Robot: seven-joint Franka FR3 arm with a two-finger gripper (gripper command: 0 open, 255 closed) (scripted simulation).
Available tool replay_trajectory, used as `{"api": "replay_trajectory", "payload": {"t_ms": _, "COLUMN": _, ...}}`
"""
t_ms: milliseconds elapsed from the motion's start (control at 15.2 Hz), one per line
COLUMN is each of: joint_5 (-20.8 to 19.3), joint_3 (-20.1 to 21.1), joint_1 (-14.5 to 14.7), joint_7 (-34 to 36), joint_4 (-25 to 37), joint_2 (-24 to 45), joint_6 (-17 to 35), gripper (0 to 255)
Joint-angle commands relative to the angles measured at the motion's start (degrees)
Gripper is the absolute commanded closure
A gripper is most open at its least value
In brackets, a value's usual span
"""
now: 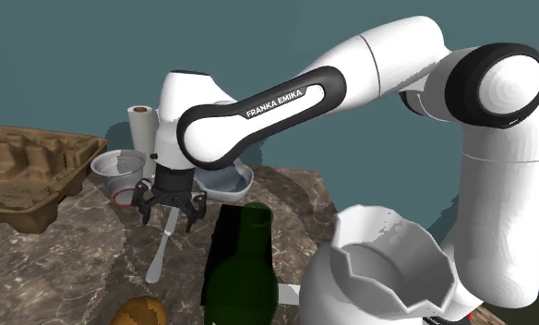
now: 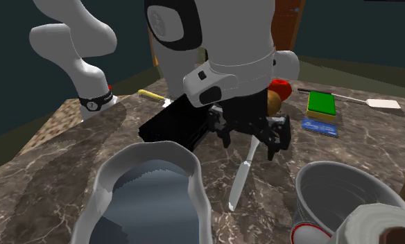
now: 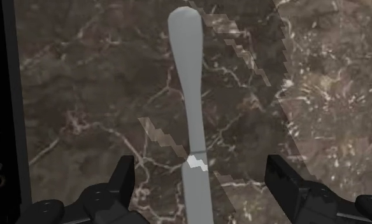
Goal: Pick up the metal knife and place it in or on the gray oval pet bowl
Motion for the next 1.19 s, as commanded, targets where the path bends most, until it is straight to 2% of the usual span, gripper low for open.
{"api": "replay_trajectory", "payload": {"t_ms": 0, "joint_5": -0.40, "joint_3": -0.24, "joint_1": 0.31, "joint_7": 0.21, "joint_4": -0.57, "joint_2": 0.74, "joint_6": 1.28, "gripper": 0}}
{"api": "replay_trajectory", "payload": {"t_ms": 132, "joint_5": -1.06, "joint_3": -0.60, "joint_1": 0.91, "joint_7": 0.63, "joint_4": -0.92, "joint_2": 1.96, "joint_6": 2.80, "gripper": 0}}
{"api": "replay_trajectory", "payload": {"t_ms": 660, "joint_5": -1.05, "joint_3": -0.61, "joint_1": 0.92, "joint_7": 0.62, "joint_4": -0.92, "joint_2": 1.95, "joint_6": 2.79, "gripper": 0}}
{"api": "replay_trajectory", "payload": {"t_ms": 726, "joint_5": -1.05, "joint_3": -0.61, "joint_1": 0.92, "joint_7": 0.62, "joint_4": -0.92, "joint_2": 1.95, "joint_6": 2.79, "gripper": 255}}
{"api": "replay_trajectory", "payload": {"t_ms": 1122, "joint_5": -1.02, "joint_3": -0.60, "joint_1": 0.86, "joint_7": 0.57, "joint_4": -0.83, "joint_2": 1.91, "joint_6": 2.65, "gripper": 255}}
